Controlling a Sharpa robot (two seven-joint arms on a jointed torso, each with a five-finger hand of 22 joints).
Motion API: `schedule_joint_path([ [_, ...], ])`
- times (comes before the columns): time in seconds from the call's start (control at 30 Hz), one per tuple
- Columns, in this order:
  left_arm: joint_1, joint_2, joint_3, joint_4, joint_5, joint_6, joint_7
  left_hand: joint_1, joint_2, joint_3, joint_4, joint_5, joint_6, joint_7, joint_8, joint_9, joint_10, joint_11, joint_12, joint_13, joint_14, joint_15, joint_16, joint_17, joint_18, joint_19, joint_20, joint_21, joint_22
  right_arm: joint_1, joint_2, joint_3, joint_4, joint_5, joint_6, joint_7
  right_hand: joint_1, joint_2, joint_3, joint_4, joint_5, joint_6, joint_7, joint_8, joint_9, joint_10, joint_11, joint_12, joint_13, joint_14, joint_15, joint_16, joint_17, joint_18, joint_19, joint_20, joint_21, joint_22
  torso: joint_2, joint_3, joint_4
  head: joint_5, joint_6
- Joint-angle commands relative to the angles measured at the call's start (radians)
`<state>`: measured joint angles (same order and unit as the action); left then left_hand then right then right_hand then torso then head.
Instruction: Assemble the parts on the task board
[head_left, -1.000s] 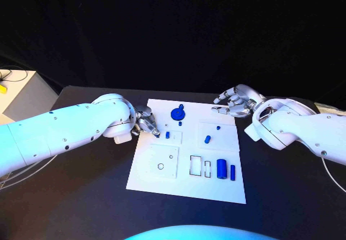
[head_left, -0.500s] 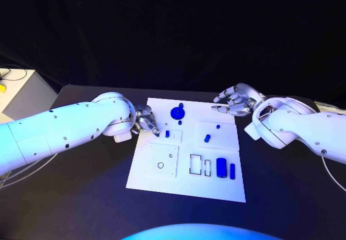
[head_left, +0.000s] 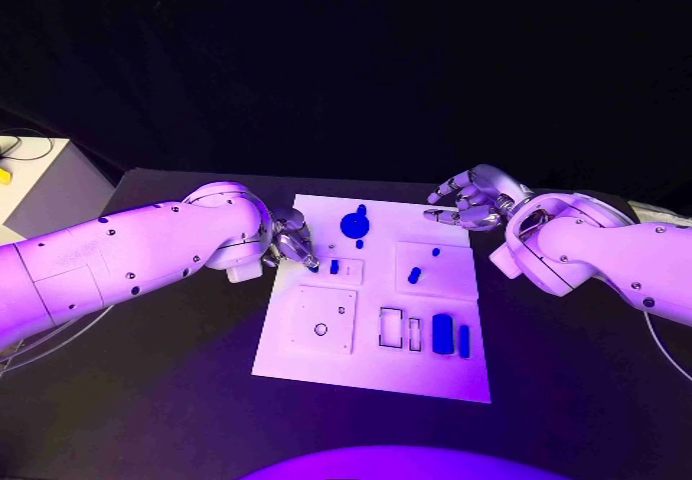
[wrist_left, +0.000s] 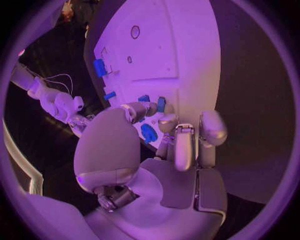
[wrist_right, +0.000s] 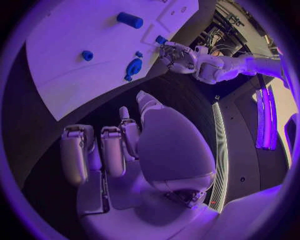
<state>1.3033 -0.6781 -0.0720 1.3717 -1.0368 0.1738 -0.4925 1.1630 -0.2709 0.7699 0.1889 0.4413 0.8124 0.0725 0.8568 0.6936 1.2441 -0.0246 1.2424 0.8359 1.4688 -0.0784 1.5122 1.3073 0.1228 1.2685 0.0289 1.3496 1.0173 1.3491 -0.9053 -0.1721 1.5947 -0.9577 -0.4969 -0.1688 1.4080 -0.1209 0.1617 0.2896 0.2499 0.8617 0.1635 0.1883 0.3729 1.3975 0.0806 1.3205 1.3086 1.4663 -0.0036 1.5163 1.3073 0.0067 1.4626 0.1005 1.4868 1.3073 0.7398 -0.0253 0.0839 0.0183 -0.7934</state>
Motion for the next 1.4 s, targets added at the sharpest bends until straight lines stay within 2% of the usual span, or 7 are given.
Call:
schedule_joint_path([
  [0.03, -0.01, 0.002, -0.008, -0.001, -0.01, 0.054, -0.015, -0.003, 0.01, 0.157, -0.162, 0.003, 0.024, -0.022, 0.003, 0.12, 0.006, -0.002, 0.003, 0.001, 0.059, -0.006, -0.005, 0.097, -0.013, 0.009, -0.001, 0.007, 0.001, -0.001, 0.0, 0.0, 0.002, -0.006, 0.01, 0.012, -0.007, 0.002, 0.007, -0.001, 0.003, -0.007, 0.002, 0.004, -0.002, -0.004, -0.003, 0.003, 0.062, 0.078, 0.005, -0.004, 0.161, 0.015, 0.069, 0.004, -0.005, 0.211, 0.0, -0.0006, 0.0004, 0.0, 0.0],
  [0.43, -0.012, 0.008, -0.009, -0.006, -0.011, 0.044, -0.015, -0.003, 0.011, 0.156, -0.164, 0.005, 0.025, -0.022, 0.003, 0.121, 0.006, -0.002, 0.003, 0.001, 0.059, -0.006, -0.005, 0.097, -0.013, 0.009, -0.001, 0.007, 0.001, -0.001, 0.0, 0.0, 0.002, -0.006, 0.01, 0.013, -0.007, 0.002, 0.007, -0.001, 0.003, -0.007, 0.002, 0.004, -0.002, -0.004, -0.003, 0.003, 0.062, 0.078, 0.005, -0.004, 0.161, 0.015, 0.069, 0.004, -0.005, 0.211, 0.0, -0.0008, 0.0007, -0.002, -0.001],
  [1.07, -0.028, 0.025, -0.013, -0.015, -0.011, 0.022, -0.015, -0.03, 0.037, 0.125, -0.151, 0.001, 0.048, -0.037, 0.007, 0.128, 0.038, -0.013, 0.014, 0.015, 0.068, -0.013, 0.007, 0.128, -0.019, 0.026, -0.006, 0.017, 0.029, -0.001, -0.001, 0.0, 0.003, -0.006, 0.01, 0.013, -0.007, 0.002, 0.007, -0.001, 0.003, -0.007, 0.002, 0.004, -0.002, -0.004, -0.003, 0.003, 0.062, 0.078, 0.005, -0.004, 0.161, 0.015, 0.069, 0.004, -0.005, 0.211, 0.0, 0.0006, 0.0, 0.0, -0.006],
  [1.4, -0.031, 0.028, -0.014, -0.015, -0.013, 0.024, -0.015, -0.037, 0.044, 0.107, -0.148, -0.001, 0.059, -0.044, 0.009, 0.13, 0.052, -0.018, 0.019, 0.027, 0.072, -0.017, 0.013, 0.145, -0.021, 0.033, -0.01, 0.021, 0.04, -0.001, -0.003, 0.0, 0.003, -0.006, 0.009, 0.013, -0.008, 0.001, 0.01, -0.002, 0.005, -0.007, 0.002, 0.004, -0.002, -0.005, -0.003, 0.003, 0.062, 0.078, 0.005, -0.004, 0.16, 0.015, 0.069, 0.004, -0.005, 0.211, 0.0, 0.0002, 0.0008, -0.001, -0.007],
])
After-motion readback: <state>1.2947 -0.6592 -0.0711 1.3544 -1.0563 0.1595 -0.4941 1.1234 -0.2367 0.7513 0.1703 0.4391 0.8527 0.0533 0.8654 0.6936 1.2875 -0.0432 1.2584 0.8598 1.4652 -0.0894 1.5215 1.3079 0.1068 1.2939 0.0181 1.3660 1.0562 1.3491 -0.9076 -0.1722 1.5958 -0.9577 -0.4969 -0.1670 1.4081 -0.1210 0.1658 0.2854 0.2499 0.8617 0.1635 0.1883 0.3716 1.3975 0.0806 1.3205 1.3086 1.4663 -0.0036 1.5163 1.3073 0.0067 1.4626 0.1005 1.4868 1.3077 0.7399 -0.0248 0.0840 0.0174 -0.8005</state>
